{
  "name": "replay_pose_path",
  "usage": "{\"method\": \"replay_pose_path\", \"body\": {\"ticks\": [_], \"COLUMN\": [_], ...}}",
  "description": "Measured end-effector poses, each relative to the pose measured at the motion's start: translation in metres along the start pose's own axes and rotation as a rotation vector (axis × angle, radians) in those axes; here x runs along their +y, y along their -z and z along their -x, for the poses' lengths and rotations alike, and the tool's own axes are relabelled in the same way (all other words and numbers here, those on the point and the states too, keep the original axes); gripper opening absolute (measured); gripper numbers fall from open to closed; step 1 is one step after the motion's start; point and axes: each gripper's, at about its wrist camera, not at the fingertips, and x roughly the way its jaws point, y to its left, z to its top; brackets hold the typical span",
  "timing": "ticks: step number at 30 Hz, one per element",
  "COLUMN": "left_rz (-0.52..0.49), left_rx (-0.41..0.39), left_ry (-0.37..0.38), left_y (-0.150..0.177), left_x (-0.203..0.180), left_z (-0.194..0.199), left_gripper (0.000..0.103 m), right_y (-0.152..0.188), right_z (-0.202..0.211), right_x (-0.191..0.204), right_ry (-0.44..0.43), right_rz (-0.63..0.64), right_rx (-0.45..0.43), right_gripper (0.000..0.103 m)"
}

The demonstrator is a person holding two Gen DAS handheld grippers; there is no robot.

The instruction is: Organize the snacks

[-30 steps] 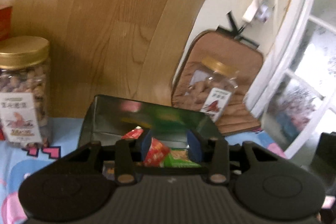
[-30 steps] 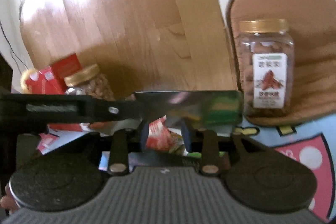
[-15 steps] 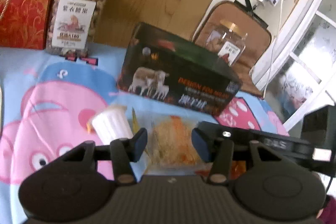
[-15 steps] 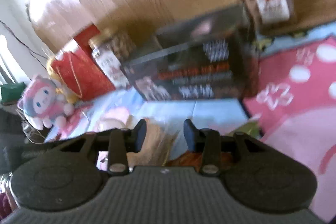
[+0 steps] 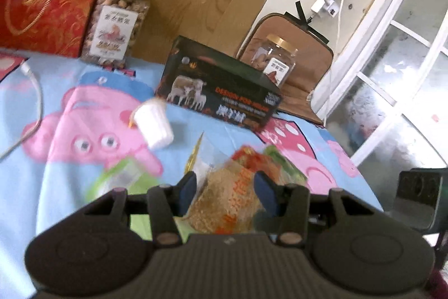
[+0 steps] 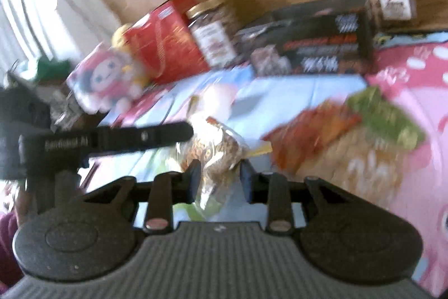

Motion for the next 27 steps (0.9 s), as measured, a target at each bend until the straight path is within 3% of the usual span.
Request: {"method": "replay_pose_path", "body": {"ticks": [4,9,11,17,22,24,27], "left_rz": [0.005,0.032,0.020,-0.005,-0.021,-0.006,-0.034], "left_rx": [0.013,-0.015,-0.036,-0.004,0.035,0.058,0.068], "left_ry": [-0.007,-0.006,-0.028,-0.015,-0.017,0.007,-0.010], "left_y": [0.021,0.024,0.022,0.020,0.027,0.029,0.033], "left_x": [0.003,0.011,0.012,0.009,0.005,0.007,0.002], "left_z": [0.011,0.029,0.035,0.026,0.014,0.010,0.007], "left_gripper": [0.045,0.050,0.059,0.060,0.059,0.057,0.046], "right_y": [0.021,0.029,0.035,0.049,0.052,0.049,0.050], "right_z": [0.003,0.016,0.019,0.009,-0.005,-0.009,-0.012], "right_x": [0.015,0.028,0.032,0.043,0.041,0.039,0.040], "right_ry": [-0.002,0.058,0.080,0.094,0.121,0.120,0.137], "right_rz": [0.044,0.133,0.178,0.343,0.374,0.366,0.378], "right_rx": [0.019,-0.086,-0.127,-0.081,-0.031,-0.013,-0.016], "right_gripper": [0.040,0.082,0.087,0.088,0.084,0.075,0.057]}}
